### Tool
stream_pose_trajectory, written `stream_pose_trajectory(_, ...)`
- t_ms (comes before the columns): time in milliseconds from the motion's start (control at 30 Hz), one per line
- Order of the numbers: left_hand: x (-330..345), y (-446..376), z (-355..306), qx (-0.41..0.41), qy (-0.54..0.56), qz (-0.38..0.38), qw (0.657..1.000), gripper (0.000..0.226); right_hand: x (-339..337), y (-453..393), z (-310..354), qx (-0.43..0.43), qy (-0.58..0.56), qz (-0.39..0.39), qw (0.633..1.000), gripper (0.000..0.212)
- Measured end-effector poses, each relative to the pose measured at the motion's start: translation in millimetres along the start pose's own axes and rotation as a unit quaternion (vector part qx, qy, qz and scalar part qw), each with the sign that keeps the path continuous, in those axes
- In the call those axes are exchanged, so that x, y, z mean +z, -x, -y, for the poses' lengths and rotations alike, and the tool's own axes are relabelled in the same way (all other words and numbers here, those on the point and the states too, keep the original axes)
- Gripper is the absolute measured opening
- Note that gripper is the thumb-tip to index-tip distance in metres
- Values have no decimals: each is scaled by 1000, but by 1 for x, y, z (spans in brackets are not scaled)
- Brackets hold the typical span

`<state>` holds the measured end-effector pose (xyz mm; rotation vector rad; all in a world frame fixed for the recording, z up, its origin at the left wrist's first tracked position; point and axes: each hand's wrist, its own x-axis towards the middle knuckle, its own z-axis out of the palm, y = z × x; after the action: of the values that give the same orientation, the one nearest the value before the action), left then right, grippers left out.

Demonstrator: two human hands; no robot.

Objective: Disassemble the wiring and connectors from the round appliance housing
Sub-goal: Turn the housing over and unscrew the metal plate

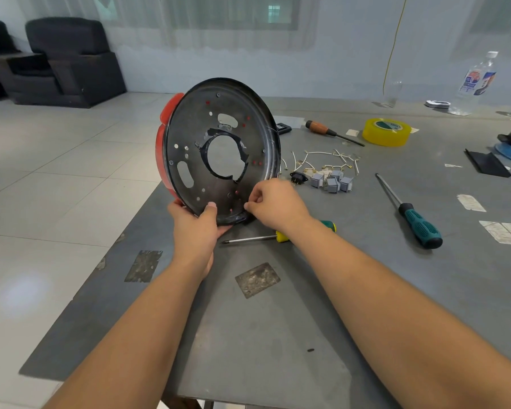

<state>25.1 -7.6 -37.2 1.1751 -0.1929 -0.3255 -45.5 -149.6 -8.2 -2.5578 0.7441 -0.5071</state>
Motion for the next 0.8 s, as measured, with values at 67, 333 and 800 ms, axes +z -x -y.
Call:
stream_pose_trajectory(67,0,0,-1,-1,1,0,1000,33,4,-1,3,6,34,-11,999,18)
stream_pose_trajectory(333,-1,1,-1,-1,-13,1,1000,33,7,0,5,-53,75,-16,996,4)
stream_pose_trajectory(800,-1,-5,4,4,-17,-6,1000,36,-92,4,-102,166,-154,-126,966,5)
